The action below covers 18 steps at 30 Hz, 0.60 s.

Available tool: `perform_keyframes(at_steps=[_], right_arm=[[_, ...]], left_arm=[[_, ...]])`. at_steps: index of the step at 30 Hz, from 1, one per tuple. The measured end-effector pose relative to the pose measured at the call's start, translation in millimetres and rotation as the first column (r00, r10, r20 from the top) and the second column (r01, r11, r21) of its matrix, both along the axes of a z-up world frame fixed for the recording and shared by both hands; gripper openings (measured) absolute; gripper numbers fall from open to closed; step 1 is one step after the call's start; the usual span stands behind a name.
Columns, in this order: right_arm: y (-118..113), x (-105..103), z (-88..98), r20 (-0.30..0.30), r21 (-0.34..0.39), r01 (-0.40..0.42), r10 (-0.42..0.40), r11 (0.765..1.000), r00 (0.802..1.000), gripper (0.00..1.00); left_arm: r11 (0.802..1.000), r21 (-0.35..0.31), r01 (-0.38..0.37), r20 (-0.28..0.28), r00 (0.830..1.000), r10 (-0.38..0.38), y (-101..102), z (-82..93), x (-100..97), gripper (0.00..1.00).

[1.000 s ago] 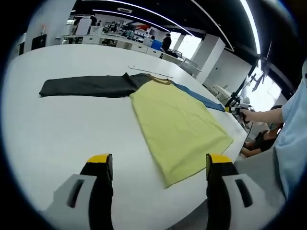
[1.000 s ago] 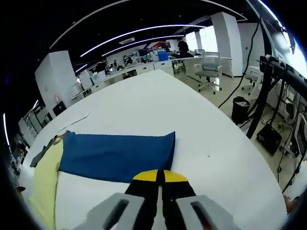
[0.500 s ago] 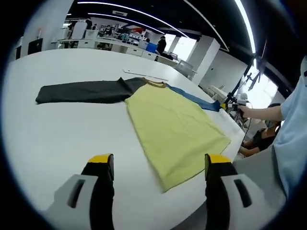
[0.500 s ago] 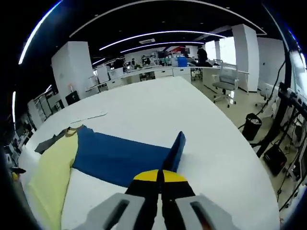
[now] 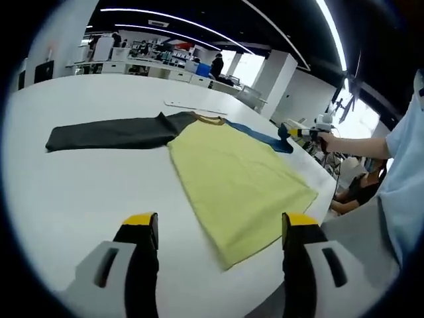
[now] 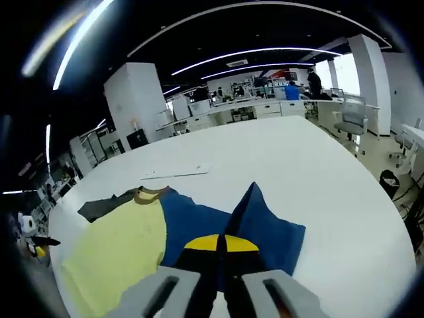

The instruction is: Fold the garment on the visible template until the final outline fits inside the template.

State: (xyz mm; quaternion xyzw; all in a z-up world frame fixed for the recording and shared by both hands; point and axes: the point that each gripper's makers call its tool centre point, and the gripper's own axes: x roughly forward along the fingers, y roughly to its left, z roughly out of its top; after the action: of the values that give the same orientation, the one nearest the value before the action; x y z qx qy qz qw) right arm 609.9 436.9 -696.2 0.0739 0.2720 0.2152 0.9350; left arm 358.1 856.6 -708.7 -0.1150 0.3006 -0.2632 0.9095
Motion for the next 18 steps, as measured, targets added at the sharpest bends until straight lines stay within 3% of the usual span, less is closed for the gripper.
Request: perform_keyframes(at_steps=[10, 18], right_arm=[[91, 10, 9.4, 0.010, 0.056, -0.126, 0.126, 0.990, 0.992, 0.00], [142, 15, 8.5, 0.007, 0.102, -0.177, 0.178, 0.979, 0.984, 0.00]], left_arm=[[1.000, -0.005, -0.009, 0.032, 0.999, 0.009, 1, 5.2, 3.3, 0.72], [1.000, -0.008, -0.020, 0.039, 0.999, 0.020, 2, 6.1, 5.3, 0.71]])
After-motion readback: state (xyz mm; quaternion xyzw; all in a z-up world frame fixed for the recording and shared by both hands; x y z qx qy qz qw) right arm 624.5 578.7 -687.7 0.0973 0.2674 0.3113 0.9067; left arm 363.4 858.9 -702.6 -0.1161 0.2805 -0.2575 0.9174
